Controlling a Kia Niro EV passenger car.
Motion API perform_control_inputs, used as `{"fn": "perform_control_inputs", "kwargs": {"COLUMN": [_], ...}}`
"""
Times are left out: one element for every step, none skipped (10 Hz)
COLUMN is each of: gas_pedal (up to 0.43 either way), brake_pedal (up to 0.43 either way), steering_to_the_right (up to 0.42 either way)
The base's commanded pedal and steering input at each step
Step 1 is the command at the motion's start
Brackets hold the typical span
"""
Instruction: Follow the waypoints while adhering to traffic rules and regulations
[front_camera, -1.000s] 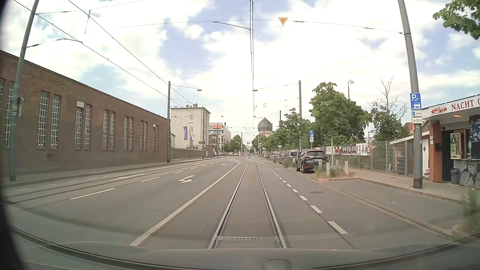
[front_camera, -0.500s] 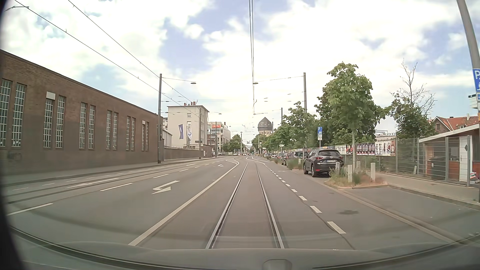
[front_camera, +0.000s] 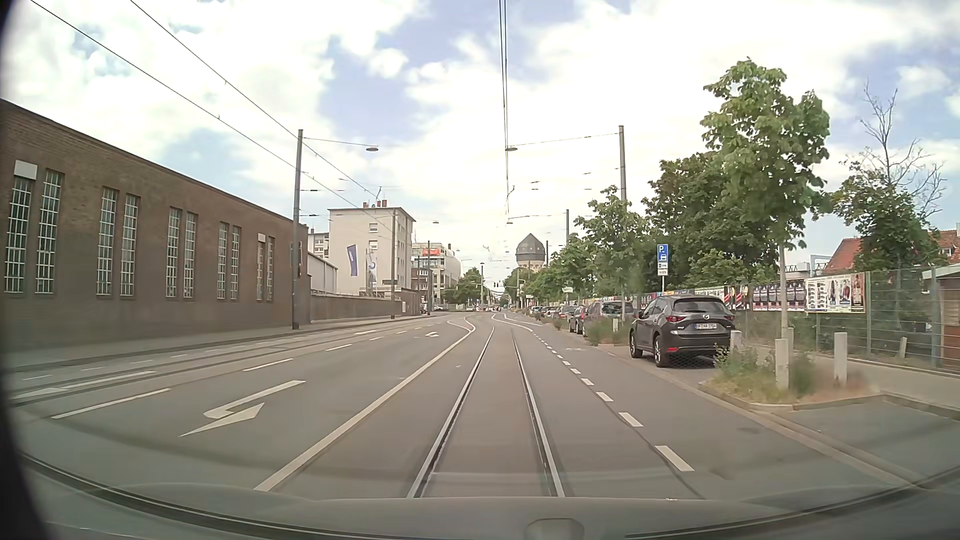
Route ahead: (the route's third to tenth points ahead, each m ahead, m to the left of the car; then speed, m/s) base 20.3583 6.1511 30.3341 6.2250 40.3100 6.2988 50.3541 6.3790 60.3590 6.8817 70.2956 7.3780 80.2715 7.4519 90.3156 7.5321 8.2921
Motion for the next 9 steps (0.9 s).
{"fn": "perform_control_inputs", "kwargs": {"gas_pedal": [0.067,0.067,0.067,0.067,0.067,0.067,0.067,0.067,0.067], "brake_pedal": [0.024,0.024,0.024,0.024,0.024,0.024,0.024,0.024,0.024], "steering_to_the_right": [-0.005,-0.005,-0.005,-0.005,-0.005,-0.004,-0.004,-0.003,-0.002]}}
